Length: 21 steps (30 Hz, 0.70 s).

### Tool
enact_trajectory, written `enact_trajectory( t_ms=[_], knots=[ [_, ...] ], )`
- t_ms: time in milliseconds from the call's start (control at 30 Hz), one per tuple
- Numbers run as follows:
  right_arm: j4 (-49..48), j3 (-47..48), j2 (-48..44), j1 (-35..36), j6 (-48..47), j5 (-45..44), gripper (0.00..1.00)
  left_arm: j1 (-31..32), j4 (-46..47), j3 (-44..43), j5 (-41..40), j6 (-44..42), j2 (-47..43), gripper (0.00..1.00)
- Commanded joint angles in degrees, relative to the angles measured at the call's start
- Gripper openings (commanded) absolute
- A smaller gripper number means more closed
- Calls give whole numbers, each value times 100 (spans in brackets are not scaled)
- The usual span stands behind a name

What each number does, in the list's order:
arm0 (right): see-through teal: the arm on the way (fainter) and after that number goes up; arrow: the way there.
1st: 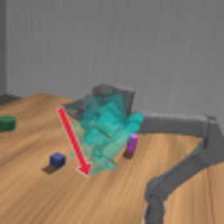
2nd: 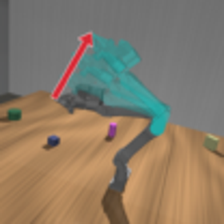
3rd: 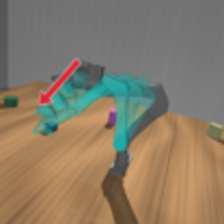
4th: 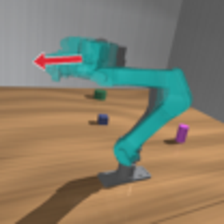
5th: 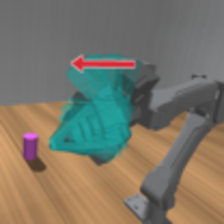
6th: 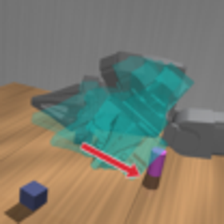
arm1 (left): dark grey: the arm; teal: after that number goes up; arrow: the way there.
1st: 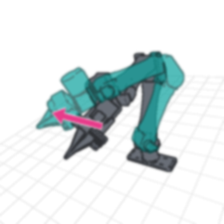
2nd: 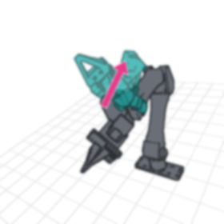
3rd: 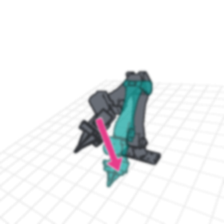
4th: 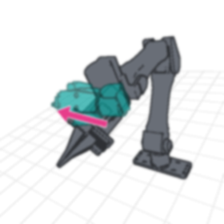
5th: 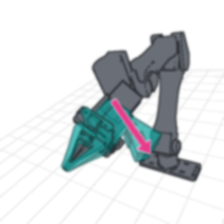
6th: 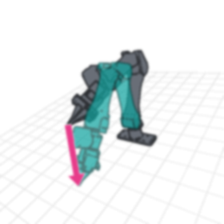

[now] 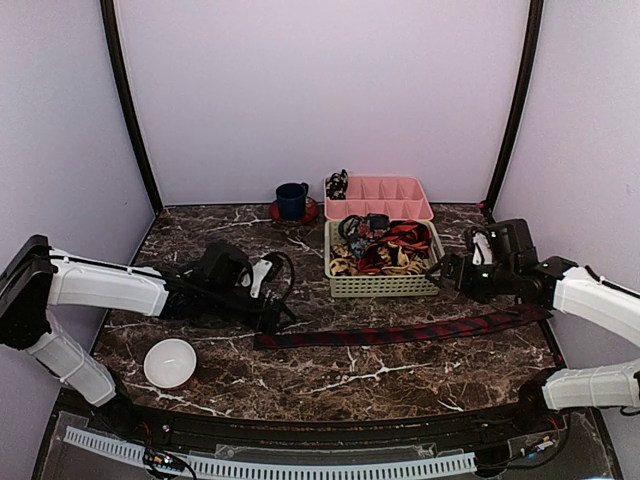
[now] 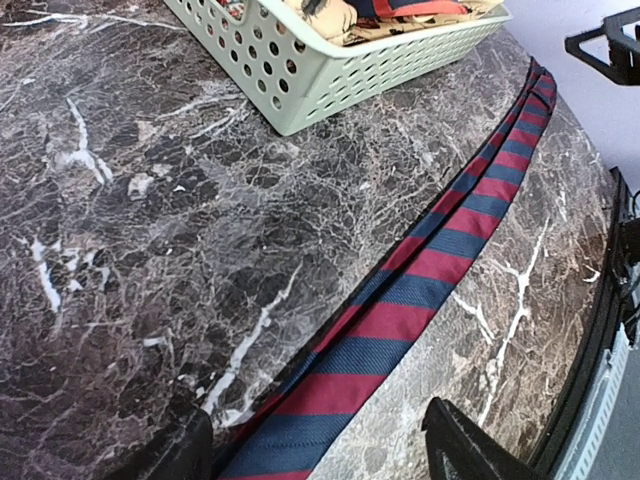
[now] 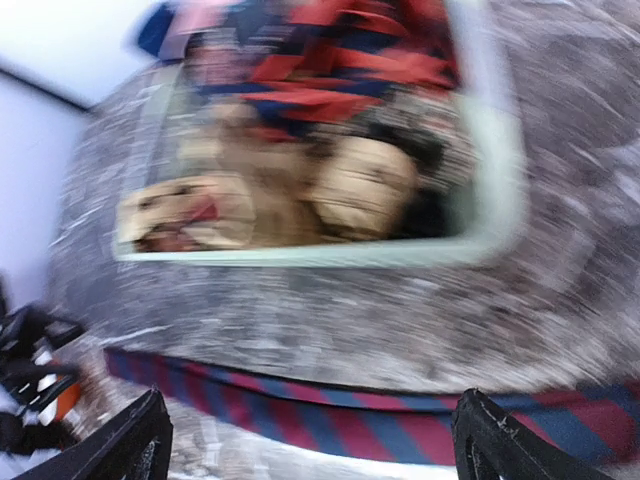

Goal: Roll the ties
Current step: Adjust the tie at the center of the board.

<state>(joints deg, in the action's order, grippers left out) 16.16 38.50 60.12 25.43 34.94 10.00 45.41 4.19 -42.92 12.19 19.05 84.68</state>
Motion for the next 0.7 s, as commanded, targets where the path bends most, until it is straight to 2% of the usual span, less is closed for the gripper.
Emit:
enact_trajectory(
  t_ms=[0,133,267,400,667],
  knots=[
    [959,-247,-248,-675,396,-1070,97,277,-210,-366,-504,-41,318,73],
    [1431,113,308,-1021,268,-1583,96,647,-650,-973,-1169,171,881,70],
    [1494,403,964,-1143,-191,-1682,96,1128,-1426,-1914,-2192,748,1577,77],
    [1501,594,1493,-1233,-688,-1825,96,1469,-2123,-2739,-2791,1425,2290,80],
    [1216,624,2264,-1244,-816,-2008,97,1704,-2668,-3313,-3477,2431,2984,82]
  ],
)
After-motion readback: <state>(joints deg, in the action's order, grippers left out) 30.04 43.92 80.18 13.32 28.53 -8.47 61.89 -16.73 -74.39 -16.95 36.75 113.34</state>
